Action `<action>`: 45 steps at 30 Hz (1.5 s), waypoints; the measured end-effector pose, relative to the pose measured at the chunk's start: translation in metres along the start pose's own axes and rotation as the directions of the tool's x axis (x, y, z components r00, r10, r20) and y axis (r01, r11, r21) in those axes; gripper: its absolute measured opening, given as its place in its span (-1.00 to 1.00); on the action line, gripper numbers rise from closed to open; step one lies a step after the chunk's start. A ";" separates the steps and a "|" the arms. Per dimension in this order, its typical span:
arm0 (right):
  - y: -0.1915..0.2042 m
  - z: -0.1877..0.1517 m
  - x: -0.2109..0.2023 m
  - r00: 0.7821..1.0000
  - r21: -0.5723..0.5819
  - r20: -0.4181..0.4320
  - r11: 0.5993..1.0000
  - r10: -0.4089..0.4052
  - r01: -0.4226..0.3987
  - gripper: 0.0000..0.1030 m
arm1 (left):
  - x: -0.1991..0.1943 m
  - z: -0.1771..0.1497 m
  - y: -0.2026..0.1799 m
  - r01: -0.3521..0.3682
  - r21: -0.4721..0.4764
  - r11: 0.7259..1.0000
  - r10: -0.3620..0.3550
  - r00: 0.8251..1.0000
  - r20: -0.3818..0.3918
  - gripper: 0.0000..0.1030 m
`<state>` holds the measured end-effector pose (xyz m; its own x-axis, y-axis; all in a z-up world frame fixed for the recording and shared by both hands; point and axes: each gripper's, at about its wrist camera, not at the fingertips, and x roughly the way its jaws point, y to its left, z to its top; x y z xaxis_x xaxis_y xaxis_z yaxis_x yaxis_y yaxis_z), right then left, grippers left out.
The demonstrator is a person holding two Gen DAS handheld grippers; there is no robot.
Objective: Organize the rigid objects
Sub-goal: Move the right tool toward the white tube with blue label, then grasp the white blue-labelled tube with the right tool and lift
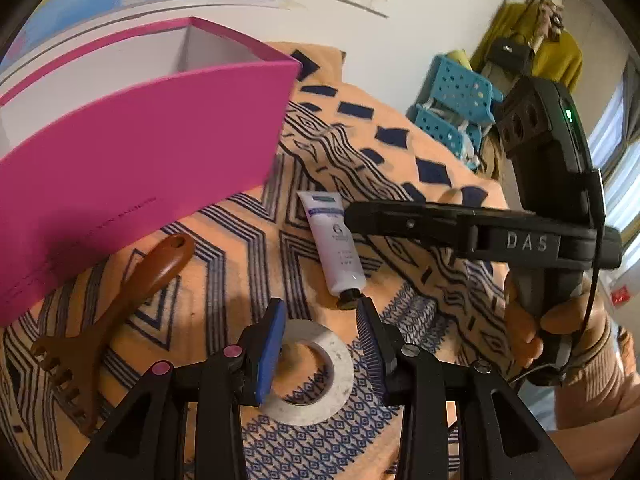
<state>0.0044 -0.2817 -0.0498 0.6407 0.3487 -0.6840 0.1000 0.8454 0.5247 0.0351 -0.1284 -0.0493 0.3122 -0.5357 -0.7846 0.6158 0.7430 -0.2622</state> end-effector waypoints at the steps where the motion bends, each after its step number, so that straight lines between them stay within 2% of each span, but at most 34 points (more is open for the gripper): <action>1: -0.001 -0.001 0.000 1.000 0.006 0.001 1.000 0.004 -0.004 -0.02 | 0.001 -0.001 -0.002 0.000 0.009 1.000 0.001 1.000 -0.004 -0.27; 6: 0.000 -0.002 0.001 1.000 0.009 0.000 1.000 0.014 -0.014 -0.02 | 0.006 0.004 -0.009 -0.044 0.036 0.998 0.044 0.999 -0.006 -0.27; 9: 0.002 0.000 0.002 1.000 0.011 0.001 0.999 0.030 -0.030 -0.02 | 0.011 0.007 -0.009 -0.112 0.055 0.992 0.113 0.993 -0.019 -0.27; 13: 0.001 0.001 0.004 0.999 0.025 -0.008 0.998 0.053 -0.053 -0.02 | 0.017 0.009 -0.007 -0.138 0.060 0.989 0.140 0.990 -0.033 -0.27; 16: -0.002 0.000 0.009 0.993 0.063 -0.021 0.992 0.114 -0.113 -0.02 | 0.017 0.009 0.001 -0.138 0.037 0.990 0.140 0.990 -0.037 -0.27; 19: 0.002 -0.001 0.016 0.992 0.066 -0.037 0.991 0.118 -0.116 -0.02 | 0.018 0.013 0.010 -0.138 -0.003 0.990 0.138 0.990 -0.036 -0.27; 22: 0.009 -0.004 0.027 0.984 0.073 -0.064 0.984 0.168 -0.163 -0.02 | 0.010 0.013 0.022 -0.157 -0.043 0.987 0.156 0.987 -0.028 -0.27; 27: 0.022 0.000 0.028 0.984 0.013 -0.070 0.986 0.166 -0.165 -0.02 | -0.002 0.012 0.041 -0.145 -0.111 0.983 0.145 0.989 -0.007 -0.28; 30: 0.018 0.010 0.016 0.995 -0.011 -0.025 0.995 0.100 -0.101 -0.02 | -0.009 0.012 0.045 -0.116 -0.132 0.984 0.118 0.993 0.011 -0.28; 33: -0.001 0.023 0.004 0.999 0.014 0.030 0.999 0.041 -0.041 -0.02 | -0.009 0.013 0.040 -0.080 -0.127 0.989 0.083 0.996 0.021 -0.28; 37: -0.024 0.033 0.007 0.999 0.051 0.032 0.999 -0.013 0.011 -0.02 | 0.000 0.018 0.032 -0.037 -0.121 0.992 0.038 0.999 0.005 -0.29; 45: -0.021 0.031 0.029 0.999 0.031 -0.022 0.999 0.023 -0.022 -0.02 | 0.006 0.023 0.033 -0.027 -0.155 0.988 0.027 1.000 -0.003 -0.37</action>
<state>0.0446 -0.3021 -0.0652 0.6261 0.3768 -0.6827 0.1092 0.8245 0.5552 0.0741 -0.1165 -0.0497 0.3265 -0.5140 -0.7932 0.4874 0.8106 -0.3247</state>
